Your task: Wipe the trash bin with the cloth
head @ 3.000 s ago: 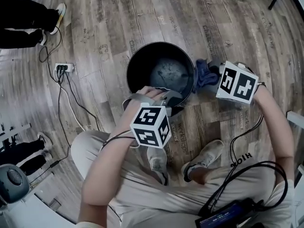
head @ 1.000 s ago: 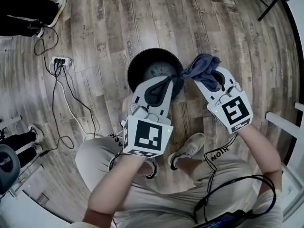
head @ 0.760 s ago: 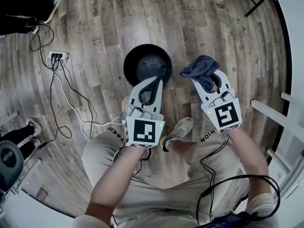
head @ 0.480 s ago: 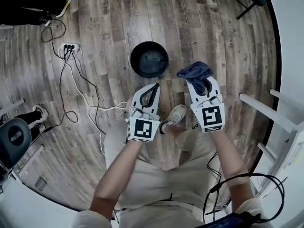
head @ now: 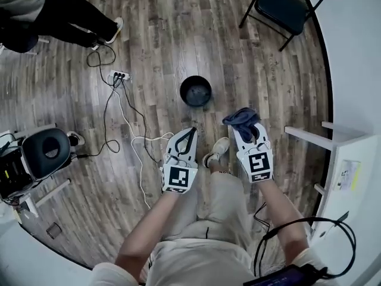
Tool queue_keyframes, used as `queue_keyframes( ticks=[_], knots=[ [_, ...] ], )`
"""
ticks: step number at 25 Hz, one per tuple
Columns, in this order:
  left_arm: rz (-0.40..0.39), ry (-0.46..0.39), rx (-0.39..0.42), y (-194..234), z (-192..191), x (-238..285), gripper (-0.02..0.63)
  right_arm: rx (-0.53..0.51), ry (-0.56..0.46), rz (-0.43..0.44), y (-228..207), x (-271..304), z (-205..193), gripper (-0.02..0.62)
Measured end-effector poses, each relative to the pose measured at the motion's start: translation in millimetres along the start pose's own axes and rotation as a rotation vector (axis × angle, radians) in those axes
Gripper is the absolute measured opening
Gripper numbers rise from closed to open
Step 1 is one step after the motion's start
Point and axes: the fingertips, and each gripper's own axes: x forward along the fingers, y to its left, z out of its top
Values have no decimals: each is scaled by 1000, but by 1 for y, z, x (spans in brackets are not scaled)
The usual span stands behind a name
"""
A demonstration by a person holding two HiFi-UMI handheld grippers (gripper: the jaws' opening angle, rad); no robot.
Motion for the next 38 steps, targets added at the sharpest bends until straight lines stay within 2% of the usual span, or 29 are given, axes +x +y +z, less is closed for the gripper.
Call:
queue_keyframes(
  ticks=[3,7,14,19,22,25,30,33,38],
  knots=[
    [-2,-37,10,-6,52,-38,9,-10,-43,-13,3,-47,45,114],
    [28,-69,34,-19,96,-76,9,-9,-112,-4,9,-105,89,114],
    [108,-114,-25,-63,148,-144,9,-44,-205,39,20,-204,136,114],
    [131,-174,-30,-114,182,-200,9,-78,-291,42,26,-292,149,114],
    [143,-222,-67,-128,203,-239,9,-91,-336,41,35,-337,165,114],
    [139,-252,-103,-144,216,-277,9,-83,-373,31,45,-377,174,114],
    [148,-300,-87,-161,228,-323,9,-108,-447,1,65,-420,182,114],
    [155,-309,-99,-155,222,-340,9,-132,-470,-12,84,-426,185,115],
    [157,-301,-107,-126,204,-354,9,-149,-452,-24,112,-421,188,115]
  ],
)
